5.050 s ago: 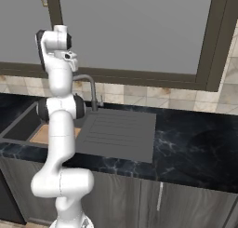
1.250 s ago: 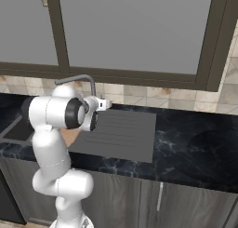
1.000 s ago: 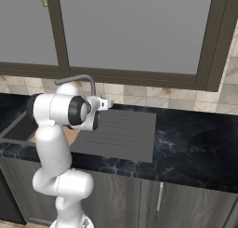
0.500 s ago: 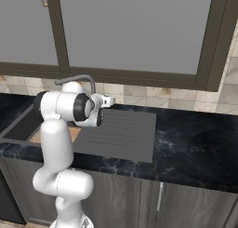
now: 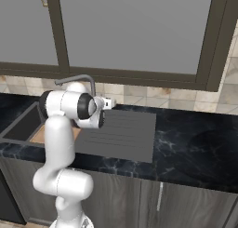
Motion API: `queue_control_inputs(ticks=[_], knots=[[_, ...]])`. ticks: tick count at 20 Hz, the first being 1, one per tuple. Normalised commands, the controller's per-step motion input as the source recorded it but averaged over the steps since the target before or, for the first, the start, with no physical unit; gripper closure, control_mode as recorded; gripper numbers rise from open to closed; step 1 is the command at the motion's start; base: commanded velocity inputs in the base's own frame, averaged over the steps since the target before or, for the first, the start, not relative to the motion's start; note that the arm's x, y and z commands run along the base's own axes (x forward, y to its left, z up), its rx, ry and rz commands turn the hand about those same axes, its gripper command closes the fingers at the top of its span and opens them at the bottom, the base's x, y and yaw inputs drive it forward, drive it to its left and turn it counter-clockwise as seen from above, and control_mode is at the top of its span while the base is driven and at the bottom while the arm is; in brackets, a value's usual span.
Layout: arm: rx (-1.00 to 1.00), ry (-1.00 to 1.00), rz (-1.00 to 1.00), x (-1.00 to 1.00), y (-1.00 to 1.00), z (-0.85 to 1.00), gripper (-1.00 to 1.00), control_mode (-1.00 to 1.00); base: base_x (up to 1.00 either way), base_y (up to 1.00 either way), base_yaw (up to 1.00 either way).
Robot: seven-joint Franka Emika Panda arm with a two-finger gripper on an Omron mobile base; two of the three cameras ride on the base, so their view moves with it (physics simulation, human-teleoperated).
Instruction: Turn on the sink faucet with hot water and rinse the cutting board for ten seconds, then turn off the faucet. Push the cutting board to reach the water if necessary.
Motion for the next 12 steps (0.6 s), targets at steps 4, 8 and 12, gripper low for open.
queue_control_inputs(ticks=[4, 8, 12], knots=[[0.0, 0.0, 0.0, 0.14, 0.0, -0.24, -1.0, -1.0, 0.0, 0.0, 0.0], [0.0, 0.0, 0.0, 0.2, 0.0, -0.18, -1.0, -1.0, 0.0, 0.0, 0.0], [0.0, 0.0, 0.0, 0.2, 0.0, -0.1, -1.0, -1.0, 0.0, 0.0, 0.0]])
